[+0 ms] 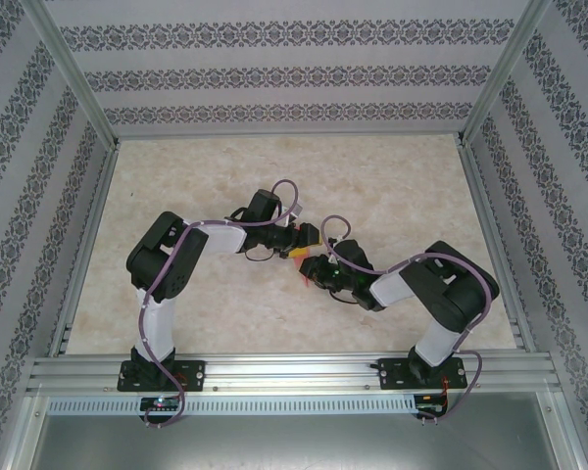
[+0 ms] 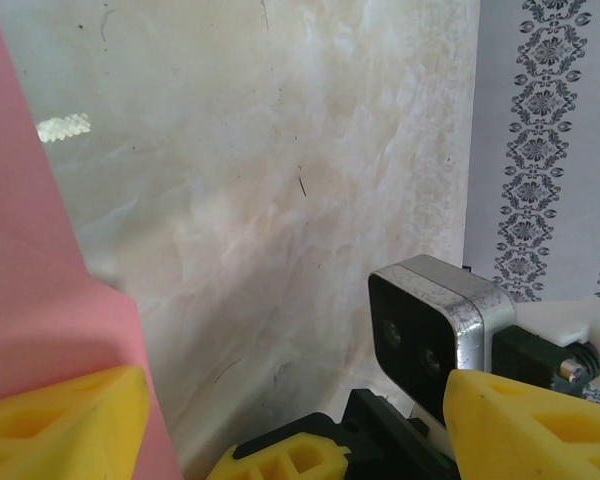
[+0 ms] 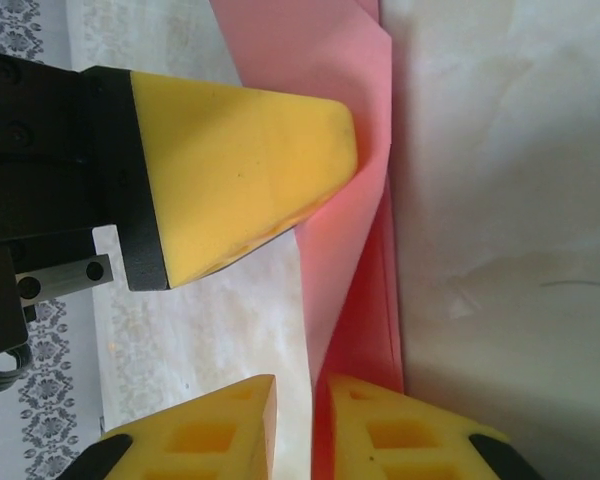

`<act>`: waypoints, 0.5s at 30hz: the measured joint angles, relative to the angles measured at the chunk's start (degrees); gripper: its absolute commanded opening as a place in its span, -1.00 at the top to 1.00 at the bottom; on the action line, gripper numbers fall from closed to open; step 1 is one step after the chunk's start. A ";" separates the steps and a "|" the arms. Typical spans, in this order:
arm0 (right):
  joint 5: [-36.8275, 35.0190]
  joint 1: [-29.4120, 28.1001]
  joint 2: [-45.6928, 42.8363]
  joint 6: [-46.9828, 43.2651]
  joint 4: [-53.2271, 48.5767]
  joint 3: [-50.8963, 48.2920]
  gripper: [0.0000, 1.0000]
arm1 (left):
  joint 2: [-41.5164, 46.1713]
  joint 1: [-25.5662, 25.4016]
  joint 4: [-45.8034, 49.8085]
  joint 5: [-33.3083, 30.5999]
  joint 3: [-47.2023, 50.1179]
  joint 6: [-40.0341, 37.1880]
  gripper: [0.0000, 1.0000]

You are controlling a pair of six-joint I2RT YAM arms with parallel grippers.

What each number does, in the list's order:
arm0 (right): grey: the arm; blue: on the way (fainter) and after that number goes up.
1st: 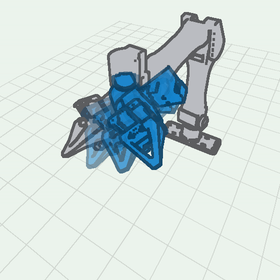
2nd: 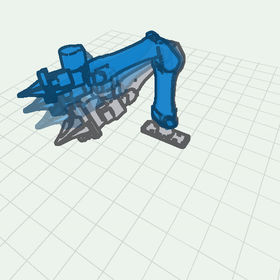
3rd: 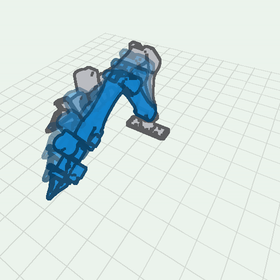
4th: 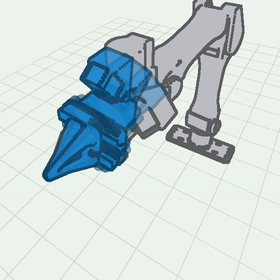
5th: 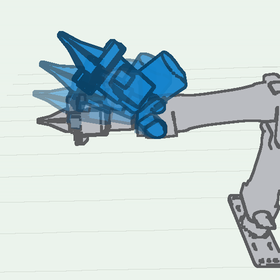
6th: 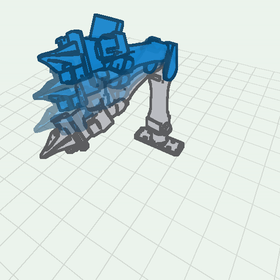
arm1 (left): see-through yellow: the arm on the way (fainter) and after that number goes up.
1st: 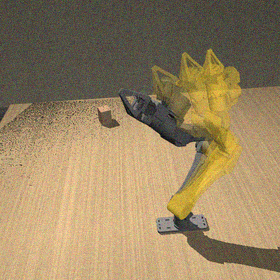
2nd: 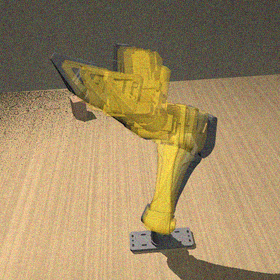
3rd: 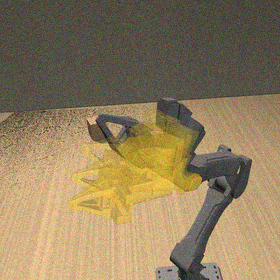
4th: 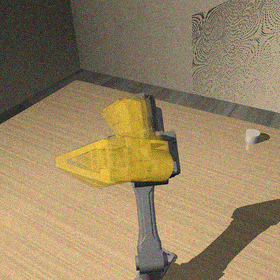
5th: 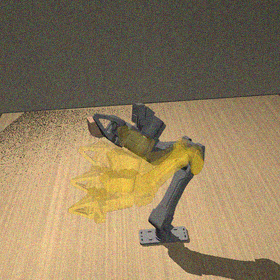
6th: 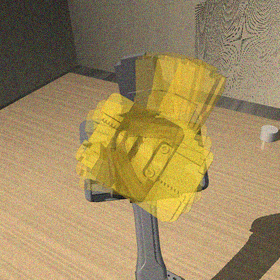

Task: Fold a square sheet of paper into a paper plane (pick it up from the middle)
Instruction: Fold the wing for the fifth time at the center of the table.

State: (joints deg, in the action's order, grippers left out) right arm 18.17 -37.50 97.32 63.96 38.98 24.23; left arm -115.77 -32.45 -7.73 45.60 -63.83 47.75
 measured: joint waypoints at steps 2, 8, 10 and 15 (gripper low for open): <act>-0.74 -0.02 -1.55 -0.50 -3.10 0.02 0.58 | -0.07 0.00 0.07 0.02 -0.04 -0.48 -0.57; -2.05 -0.39 -4.76 -2.23 -11.69 0.85 0.74 | -0.09 0.00 0.22 0.04 -0.11 -1.22 -0.57; -2.51 -0.66 -4.87 -2.89 -14.45 1.97 0.77 | -0.09 0.00 0.22 0.11 -0.11 -1.25 -0.57; -3.76 -1.51 -4.81 -4.61 -21.31 5.22 0.79 | -0.09 0.00 0.26 0.20 -0.11 -1.31 -0.57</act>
State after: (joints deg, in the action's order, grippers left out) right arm 14.41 -39.00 92.51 59.35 17.67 29.45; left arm -115.85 -32.45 -7.46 45.80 -63.94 46.44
